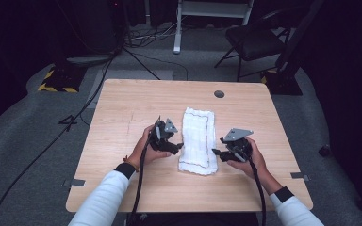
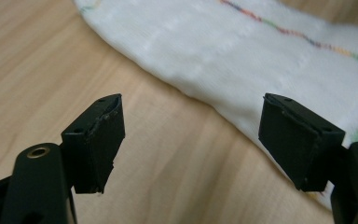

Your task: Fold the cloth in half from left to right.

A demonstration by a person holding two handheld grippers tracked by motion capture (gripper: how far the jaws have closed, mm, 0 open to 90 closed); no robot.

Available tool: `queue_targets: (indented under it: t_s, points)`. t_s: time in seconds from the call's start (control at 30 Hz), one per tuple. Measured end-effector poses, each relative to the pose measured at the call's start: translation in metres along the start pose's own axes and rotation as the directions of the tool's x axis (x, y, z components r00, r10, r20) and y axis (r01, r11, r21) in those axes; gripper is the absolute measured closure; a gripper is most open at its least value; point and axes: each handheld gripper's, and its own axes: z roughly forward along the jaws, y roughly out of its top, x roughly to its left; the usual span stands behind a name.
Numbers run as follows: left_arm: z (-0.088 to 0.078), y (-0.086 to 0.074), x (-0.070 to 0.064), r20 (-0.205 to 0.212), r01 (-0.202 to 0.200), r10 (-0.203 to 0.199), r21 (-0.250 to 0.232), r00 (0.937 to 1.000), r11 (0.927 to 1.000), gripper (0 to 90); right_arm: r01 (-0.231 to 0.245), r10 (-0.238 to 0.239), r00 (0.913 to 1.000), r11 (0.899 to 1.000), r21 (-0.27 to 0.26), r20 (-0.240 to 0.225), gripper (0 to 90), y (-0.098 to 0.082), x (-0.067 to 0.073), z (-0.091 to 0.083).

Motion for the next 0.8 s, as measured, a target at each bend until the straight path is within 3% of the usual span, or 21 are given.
queue_targets:
  t_s: [0.17, 0.2, 0.3, 0.5, 0.63, 0.67, 0.7, 0.8]
  points:
    - [0.008, 0.012, 0.020, -0.028, 0.034, -0.034, -0.022, 0.9990, 0.9992, 22.9, -0.025, 0.025, 0.9993, 1.000, -0.013, 0.029, 43.1, 0.019, -0.026, 0.013]
    - [0.015, 0.019, 0.029, -0.033, 0.057, -0.058, -0.020, 0.9978, 0.9982, 22.9, -0.032, 0.033, 0.9989, 0.999, -0.016, 0.033, 43.1, 0.022, -0.031, 0.017]
    - [0.029, 0.029, 0.039, -0.042, 0.072, -0.073, -0.017, 0.9965, 0.9973, 23.0, -0.044, 0.045, 0.9978, 0.999, -0.007, 0.048, 43.6, 0.031, -0.046, 0.029]
    - [0.058, 0.045, 0.050, -0.065, 0.114, -0.113, 0.001, 0.9914, 0.9935, 23.5, -0.086, 0.085, 0.9933, 0.996, 0.010, 0.079, 44.8, 0.047, -0.072, 0.049]
    - [0.069, 0.049, 0.052, -0.084, 0.122, -0.122, -0.003, 0.9889, 0.9925, 24.0, -0.121, 0.119, 0.9879, 0.993, 0.013, 0.100, 46.0, 0.054, -0.084, 0.062]
    - [0.075, 0.051, 0.056, -0.089, 0.155, -0.155, -0.004, 0.9839, 0.9879, 24.0, -0.126, 0.123, 0.9866, 0.992, 0.016, 0.107, 46.2, 0.056, -0.087, 0.066]
    - [0.075, 0.051, 0.056, -0.089, 0.155, -0.155, -0.004, 0.9839, 0.9879, 24.0, -0.133, 0.130, 0.9858, 0.991, 0.018, 0.106, 46.1, 0.057, -0.088, 0.070]
    - [0.080, 0.054, 0.063, -0.080, 0.213, -0.214, -0.022, 0.9736, 0.9768, 24.3, -0.138, 0.135, 0.9851, 0.990, 0.024, 0.107, 46.1, 0.060, -0.091, 0.077]
